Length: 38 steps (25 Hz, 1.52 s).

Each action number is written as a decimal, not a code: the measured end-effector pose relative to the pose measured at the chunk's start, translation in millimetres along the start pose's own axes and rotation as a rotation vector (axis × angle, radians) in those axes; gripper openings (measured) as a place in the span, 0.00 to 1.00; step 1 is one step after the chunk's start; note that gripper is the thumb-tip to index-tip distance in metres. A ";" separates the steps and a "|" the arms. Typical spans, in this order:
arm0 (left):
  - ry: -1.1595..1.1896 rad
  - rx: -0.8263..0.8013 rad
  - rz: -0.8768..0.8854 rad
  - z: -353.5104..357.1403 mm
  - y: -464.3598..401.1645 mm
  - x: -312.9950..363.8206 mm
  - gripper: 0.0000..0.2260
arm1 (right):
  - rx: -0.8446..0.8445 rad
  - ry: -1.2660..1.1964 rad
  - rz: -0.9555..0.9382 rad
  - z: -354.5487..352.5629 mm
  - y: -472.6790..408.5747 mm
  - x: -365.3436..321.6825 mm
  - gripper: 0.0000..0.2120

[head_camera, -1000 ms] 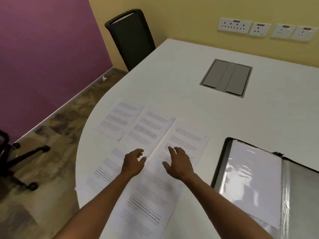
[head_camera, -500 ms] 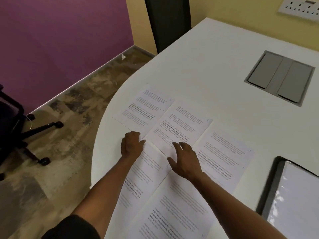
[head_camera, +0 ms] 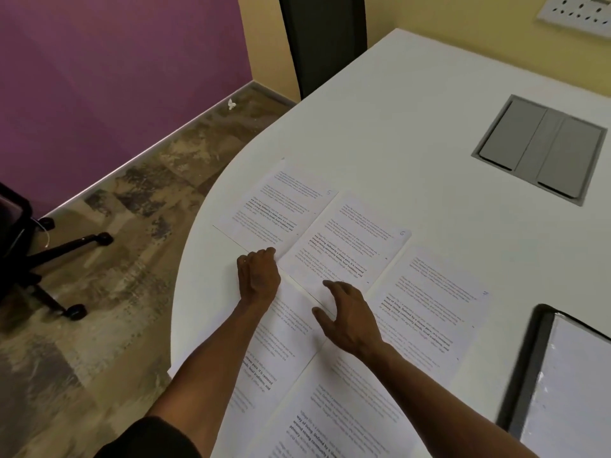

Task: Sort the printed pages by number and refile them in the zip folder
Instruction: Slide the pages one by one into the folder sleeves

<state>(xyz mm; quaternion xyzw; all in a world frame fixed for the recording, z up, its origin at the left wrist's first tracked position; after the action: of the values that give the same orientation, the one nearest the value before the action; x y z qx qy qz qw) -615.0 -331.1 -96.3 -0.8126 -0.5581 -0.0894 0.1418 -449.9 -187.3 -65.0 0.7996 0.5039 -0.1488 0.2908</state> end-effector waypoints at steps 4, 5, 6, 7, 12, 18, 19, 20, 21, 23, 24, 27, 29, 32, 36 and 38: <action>0.113 0.095 -0.012 -30.7 -7.1 16.8 0.12 | 0.013 -0.477 0.191 -17.2 -7.8 -12.5 0.29; 0.170 0.127 0.011 -40.1 -5.2 25.1 0.11 | -0.002 -0.648 0.283 -18.3 -11.3 -14.1 0.29; 0.230 0.162 0.050 -49.7 -0.2 35.7 0.11 | -0.017 -0.808 0.375 -19.9 -13.5 -14.9 0.30; 0.288 0.190 0.098 -58.1 8.0 47.4 0.10 | -0.034 -0.955 0.465 -21.7 -15.7 -15.7 0.31; 0.488 0.146 0.253 -77.0 85.7 95.3 0.10 | -0.136 -1.217 0.644 -38.4 -8.6 -14.2 0.40; 0.624 0.031 0.280 -91.1 171.3 121.7 0.10 | -0.189 -0.890 0.551 -43.0 38.2 13.1 0.14; 0.652 -0.006 0.220 -91.7 183.9 123.6 0.11 | -0.161 -0.882 0.536 -44.1 50.1 19.6 0.13; 0.689 -0.041 0.142 -92.5 196.0 124.2 0.13 | -0.130 -0.884 0.521 -46.1 62.9 25.7 0.12; 0.735 -0.063 0.049 -95.1 208.3 125.4 0.14 | -0.091 -0.899 0.506 -48.9 77.0 34.2 0.11; 0.789 -0.030 -0.157 -99.0 228.9 120.7 0.14 | -0.029 -0.977 0.506 -54.7 106.1 52.8 0.12; 0.774 -0.014 -0.260 -99.5 238.2 116.2 0.15 | 0.000 -1.048 0.515 -56.2 121.8 65.3 0.12; 0.771 -0.188 -0.562 -81.7 268.3 106.8 0.21 | 0.074 -1.231 0.521 -59.7 173.5 103.4 0.13; 0.856 -0.305 -0.633 -66.4 287.2 111.3 0.28 | 0.119 -1.282 0.508 -60.8 206.8 127.5 0.13; 0.909 -0.386 -0.519 -56.3 301.9 142.7 0.30 | 0.243 -1.310 0.530 -67.7 256.1 169.9 0.13; 0.965 -0.465 -0.375 -54.3 328.5 207.6 0.27 | 0.387 -1.267 0.550 -86.2 315.9 226.5 0.12; 0.984 -0.487 -0.307 -55.5 342.1 238.7 0.26 | 0.456 -1.268 0.572 -93.4 344.9 252.2 0.13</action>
<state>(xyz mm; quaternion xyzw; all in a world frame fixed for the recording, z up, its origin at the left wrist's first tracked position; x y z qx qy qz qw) -209.2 -254.1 -16.1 -0.5941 -0.5014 -0.6029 0.1791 -34.3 -59.9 -16.8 0.7010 -0.0334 -0.6024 0.3802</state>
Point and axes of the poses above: each hand's wrist, its own y-axis away from the middle knuckle, its own z-axis out of the palm, x = y × z, the point moved 5 cm from there along -y, towards the middle knuckle, and after that the axes turned 3 degrees about z, right-handed, at the moved point
